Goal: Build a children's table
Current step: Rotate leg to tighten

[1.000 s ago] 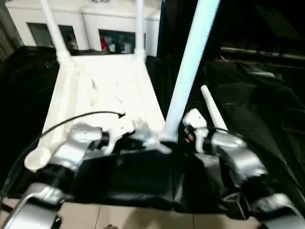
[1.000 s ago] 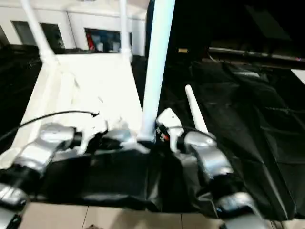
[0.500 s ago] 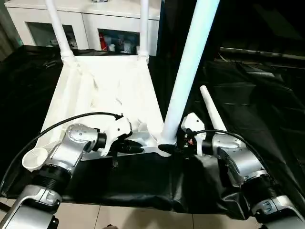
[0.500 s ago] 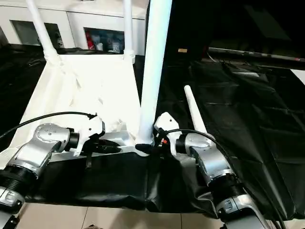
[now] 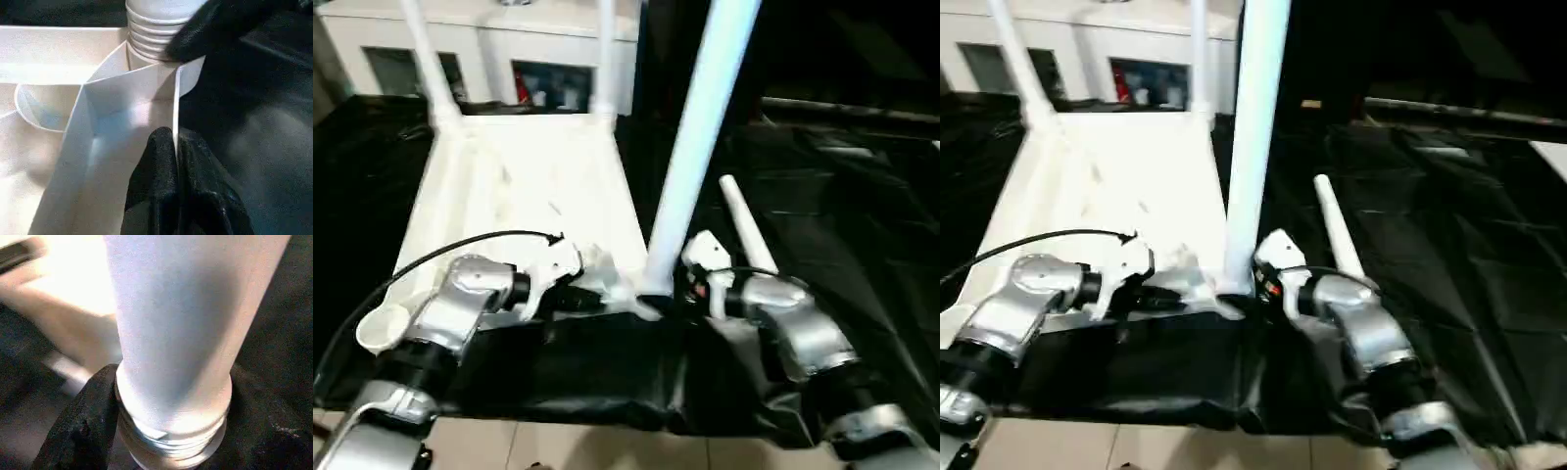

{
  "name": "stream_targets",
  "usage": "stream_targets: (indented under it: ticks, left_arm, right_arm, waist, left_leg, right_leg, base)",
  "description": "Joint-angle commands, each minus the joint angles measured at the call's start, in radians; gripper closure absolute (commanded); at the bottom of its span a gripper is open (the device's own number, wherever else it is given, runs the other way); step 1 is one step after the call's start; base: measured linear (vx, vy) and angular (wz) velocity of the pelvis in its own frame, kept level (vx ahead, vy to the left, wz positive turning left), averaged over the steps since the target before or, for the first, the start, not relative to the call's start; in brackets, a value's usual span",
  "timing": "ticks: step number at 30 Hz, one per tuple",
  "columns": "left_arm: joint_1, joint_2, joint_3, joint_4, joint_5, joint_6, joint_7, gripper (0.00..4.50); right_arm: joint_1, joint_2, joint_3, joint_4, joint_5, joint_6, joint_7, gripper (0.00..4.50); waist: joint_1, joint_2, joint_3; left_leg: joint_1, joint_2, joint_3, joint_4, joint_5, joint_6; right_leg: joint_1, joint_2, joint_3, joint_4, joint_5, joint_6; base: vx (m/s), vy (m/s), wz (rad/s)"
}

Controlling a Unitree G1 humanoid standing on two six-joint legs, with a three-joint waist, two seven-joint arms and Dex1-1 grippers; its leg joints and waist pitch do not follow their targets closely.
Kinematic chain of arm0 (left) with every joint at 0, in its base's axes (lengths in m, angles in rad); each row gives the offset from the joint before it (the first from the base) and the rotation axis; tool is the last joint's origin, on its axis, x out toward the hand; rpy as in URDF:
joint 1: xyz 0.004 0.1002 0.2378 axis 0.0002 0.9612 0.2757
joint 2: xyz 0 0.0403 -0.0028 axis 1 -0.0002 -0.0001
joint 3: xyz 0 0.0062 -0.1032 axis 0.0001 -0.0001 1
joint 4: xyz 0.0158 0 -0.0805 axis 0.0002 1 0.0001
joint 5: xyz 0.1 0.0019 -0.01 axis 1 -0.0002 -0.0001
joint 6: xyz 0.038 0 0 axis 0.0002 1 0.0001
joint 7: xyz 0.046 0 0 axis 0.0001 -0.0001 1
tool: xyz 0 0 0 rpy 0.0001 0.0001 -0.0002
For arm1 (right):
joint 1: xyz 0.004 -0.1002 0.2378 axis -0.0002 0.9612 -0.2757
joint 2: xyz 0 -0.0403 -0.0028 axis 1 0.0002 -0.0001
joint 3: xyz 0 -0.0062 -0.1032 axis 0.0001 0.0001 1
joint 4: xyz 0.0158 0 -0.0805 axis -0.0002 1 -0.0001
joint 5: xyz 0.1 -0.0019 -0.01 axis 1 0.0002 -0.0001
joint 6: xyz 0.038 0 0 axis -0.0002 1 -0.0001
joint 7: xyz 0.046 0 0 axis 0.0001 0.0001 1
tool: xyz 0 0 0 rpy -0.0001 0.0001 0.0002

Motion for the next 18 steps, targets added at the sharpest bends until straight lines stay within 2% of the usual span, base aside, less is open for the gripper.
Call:
stream_targets:
  ticks: [1,2,4,8,9,10,11,12,15,16,18]
  left_arm:
    - [-0.011,-0.061,0.015,0.064,0.005,0.029,0.142,4.50]
    - [-0.011,-0.061,0.015,0.064,0.005,0.029,0.142,4.50]
    - [-0.043,-0.124,0.018,0.107,0.021,0.049,0.242,4.50]
    - [-0.065,-0.164,-0.016,0.134,0.049,0.039,0.266,4.50]
    - [-0.066,-0.165,-0.016,0.135,0.049,0.038,0.261,4.50]
    - [-0.066,-0.165,-0.016,0.135,0.049,0.038,0.261,4.50]
    - [-0.065,-0.161,-0.014,0.137,0.050,0.034,0.251,4.50]
    - [-0.062,-0.153,-0.014,0.136,0.050,0.026,0.235,4.50]
    - [-0.047,-0.118,-0.009,0.121,0.045,0.004,0.186,4.50]
    - [-0.045,-0.115,-0.009,0.120,0.044,0.001,0.180,4.50]
    - [-0.037,-0.097,-0.006,0.115,0.034,-0.017,0.145,4.50]
  right_arm:
    - [-0.005,0.039,-0.031,0.075,-0.023,0.054,-0.176,1.76]
    - [-0.005,0.039,-0.031,0.075,-0.023,0.054,-0.176,1.76]
    - [-0.030,0.096,-0.053,0.128,-0.016,0.068,-0.287,1.76]
    - [-0.059,0.136,-0.047,0.180,-0.019,0.008,-0.313,1.76]
    - [-0.061,0.139,-0.052,0.182,-0.013,0.001,-0.305,1.41]
    - [-0.061,0.140,-0.052,0.182,-0.012,0.000,-0.304,1.21]
    - [-0.064,0.144,-0.064,0.180,-0.006,-0.007,-0.294,1.07]
    - [-0.065,0.143,-0.067,0.174,-0.003,-0.016,-0.273,1.04]
    - [-0.067,0.116,-0.051,0.146,-0.012,-0.040,-0.212,0.78]
    - [-0.068,0.111,-0.047,0.144,-0.014,-0.044,-0.205,0.62]
    - [-0.065,0.081,-0.030,0.123,-0.016,-0.047,-0.151,0.62]
  waist:
    - [0.001,-0.006,-0.046]
    - [0.001,-0.006,-0.047]
    - [0.000,-0.005,-0.047]
    - [0.004,-0.005,-0.053]
    - [0.007,-0.004,-0.054]
    - [0.007,-0.004,-0.054]
    - [0.008,0.006,-0.054]
    - [0.007,0.000,-0.053]
    - [0.007,-0.001,-0.052]
    - [0.008,0.000,-0.052]
    - [0.005,-0.002,-0.053]
  left_leg:
    - [0.013,0.017,-0.001,-0.069,-0.263,-0.032]
    - [0.015,0.016,0.001,-0.067,-0.262,-0.031]
    - [0.012,0.015,0.000,-0.068,-0.261,-0.028]
    - [0.007,0.015,0.001,-0.064,-0.218,-0.016]
    - [0.004,0.013,0.001,-0.063,-0.192,-0.004]
    - [0.005,0.013,0.002,-0.062,-0.186,-0.001]
    - [0.006,0.013,0.002,-0.062,-0.186,0.003]
    - [0.007,0.013,0.003,-0.062,-0.202,0.006]
    - [0.006,0.014,0.001,-0.066,-0.236,0.001]
    - [0.006,0.015,0.000,-0.066,-0.240,-0.001]
    - [0.005,0.014,0.001,-0.065,-0.233,0.004]
  right_leg:
    - [0.028,-0.056,0.035,-0.092,-0.267,-0.168]
    - [0.026,-0.055,0.037,-0.095,-0.266,-0.160]
    - [0.026,-0.054,0.036,-0.095,-0.256,-0.157]
    - [0.030,-0.053,0.035,-0.088,-0.164,-0.156]
    - [0.034,-0.050,0.034,-0.082,-0.098,-0.162]
    - [0.034,-0.050,0.034,-0.081,-0.080,-0.164]
    - [0.034,-0.050,0.034,-0.080,-0.060,-0.171]
    - [0.033,-0.048,0.034,-0.084,-0.070,-0.173]
    - [0.034,-0.051,0.034,-0.089,-0.136,-0.167]
    - [0.034,-0.052,0.033,-0.089,-0.144,-0.165]
    - [0.036,-0.051,0.034,-0.089,-0.134,-0.169]
  base:
    - [0.000,0.000,0.00]
    - [0.000,0.000,0.00]
    - [0.000,0.000,0.00]
    - [0.000,0.000,0.00]
    - [0.000,0.000,0.00]
    - [0.000,0.000,0.00]
    - [0.000,0.000,0.00]
    - [0.000,0.000,0.00]
    - [0.000,0.000,0.00]
    - [0.000,0.000,0.00]
    - [0.000,0.000,0.00]
